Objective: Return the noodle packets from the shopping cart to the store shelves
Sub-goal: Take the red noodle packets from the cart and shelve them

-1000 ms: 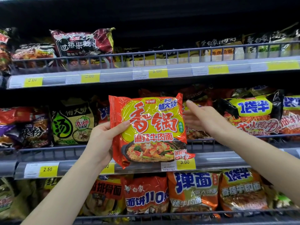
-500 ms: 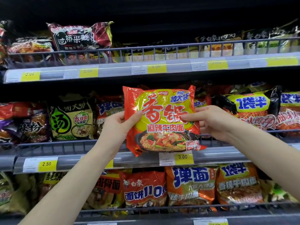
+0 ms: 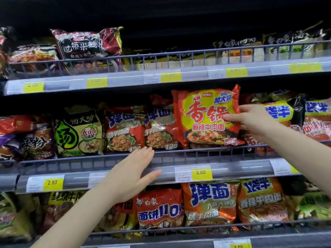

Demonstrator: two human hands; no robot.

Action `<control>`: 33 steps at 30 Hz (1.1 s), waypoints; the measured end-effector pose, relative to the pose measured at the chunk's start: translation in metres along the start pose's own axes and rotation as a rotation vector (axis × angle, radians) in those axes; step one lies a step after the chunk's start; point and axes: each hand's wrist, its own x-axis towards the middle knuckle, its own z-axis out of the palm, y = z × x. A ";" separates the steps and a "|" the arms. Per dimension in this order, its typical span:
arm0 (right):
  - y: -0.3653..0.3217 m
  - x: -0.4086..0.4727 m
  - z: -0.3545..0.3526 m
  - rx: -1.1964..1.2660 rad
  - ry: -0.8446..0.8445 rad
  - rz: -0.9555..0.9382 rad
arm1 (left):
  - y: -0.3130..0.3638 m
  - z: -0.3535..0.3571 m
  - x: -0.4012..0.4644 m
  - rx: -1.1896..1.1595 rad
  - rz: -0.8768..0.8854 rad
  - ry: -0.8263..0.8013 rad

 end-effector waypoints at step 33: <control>0.011 0.008 0.025 -1.089 0.120 -0.004 | 0.000 0.001 -0.001 -0.146 -0.022 0.032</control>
